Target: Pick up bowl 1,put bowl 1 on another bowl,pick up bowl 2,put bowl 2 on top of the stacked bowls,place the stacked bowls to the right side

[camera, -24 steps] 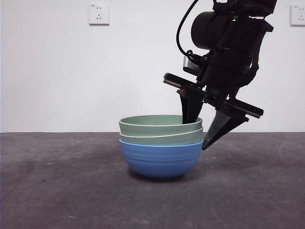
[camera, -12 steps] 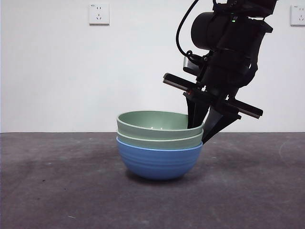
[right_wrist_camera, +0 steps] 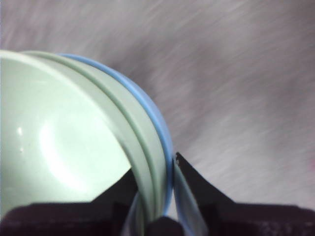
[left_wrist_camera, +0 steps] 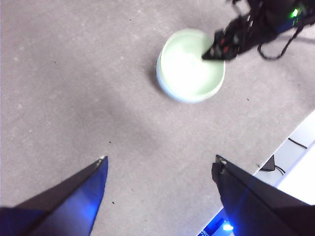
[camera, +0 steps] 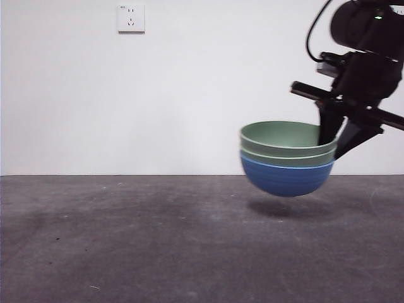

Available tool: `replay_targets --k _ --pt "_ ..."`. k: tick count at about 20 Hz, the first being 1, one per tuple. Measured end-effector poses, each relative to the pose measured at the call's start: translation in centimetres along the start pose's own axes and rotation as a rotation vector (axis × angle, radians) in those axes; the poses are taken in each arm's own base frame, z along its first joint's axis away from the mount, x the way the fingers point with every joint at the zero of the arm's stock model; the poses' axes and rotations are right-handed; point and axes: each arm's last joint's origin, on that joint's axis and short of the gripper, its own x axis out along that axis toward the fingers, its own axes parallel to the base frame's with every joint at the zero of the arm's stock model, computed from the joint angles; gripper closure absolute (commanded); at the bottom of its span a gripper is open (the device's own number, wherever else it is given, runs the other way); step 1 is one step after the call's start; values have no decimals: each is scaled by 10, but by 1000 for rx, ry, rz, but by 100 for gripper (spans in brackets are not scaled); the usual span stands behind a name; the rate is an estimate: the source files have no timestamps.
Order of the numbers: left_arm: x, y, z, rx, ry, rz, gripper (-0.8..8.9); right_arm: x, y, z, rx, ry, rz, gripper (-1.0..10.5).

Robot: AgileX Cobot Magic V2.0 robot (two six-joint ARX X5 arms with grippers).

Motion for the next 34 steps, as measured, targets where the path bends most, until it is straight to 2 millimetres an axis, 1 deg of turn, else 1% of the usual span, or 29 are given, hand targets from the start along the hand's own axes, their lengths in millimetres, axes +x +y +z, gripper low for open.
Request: replay_targets --k 1,3,5,6,10,11,14,15,17,23,25,27,29,31,34 --pt "0 0 0 0 0 0 455 0 -8 2 20 -5 -11 959" --pt "0 0 0 0 0 -1 455 9 -21 3 48 17 -35 959" --pt "0 -2 0 6 0 -6 455 22 -30 2 65 56 -50 959" --pt "0 -2 0 8 0 -9 455 23 -32 2 70 58 -46 959" --pt "0 -4 0 12 1 -13 455 26 -34 4 61 66 -44 958" --pt "0 -4 0 12 1 -13 455 27 -34 4 60 67 -43 930" --pt "0 -4 0 13 1 -14 455 28 -34 4 55 67 -43 725" --pt "0 -4 0 13 1 -14 455 30 -35 4 52 72 -45 702" --pt "0 -4 0 13 1 -14 455 35 -36 1 55 95 -48 689" --pt "0 -4 0 13 1 -14 455 34 -35 1 49 91 -46 689" --pt "0 -4 0 13 1 -14 455 21 -31 4 29 56 -38 689" --pt "0 -4 0 13 1 -14 460 -6 -24 8 7 -21 -21 689" --pt "0 -4 0 17 1 -14 460 -36 -17 6 -7 -71 -10 689" --pt "0 -4 0 27 1 -14 468 -64 -11 -5 -13 -51 -13 689" --pt "0 -4 0 50 1 -14 468 -106 5 -32 -88 5 -1 692"
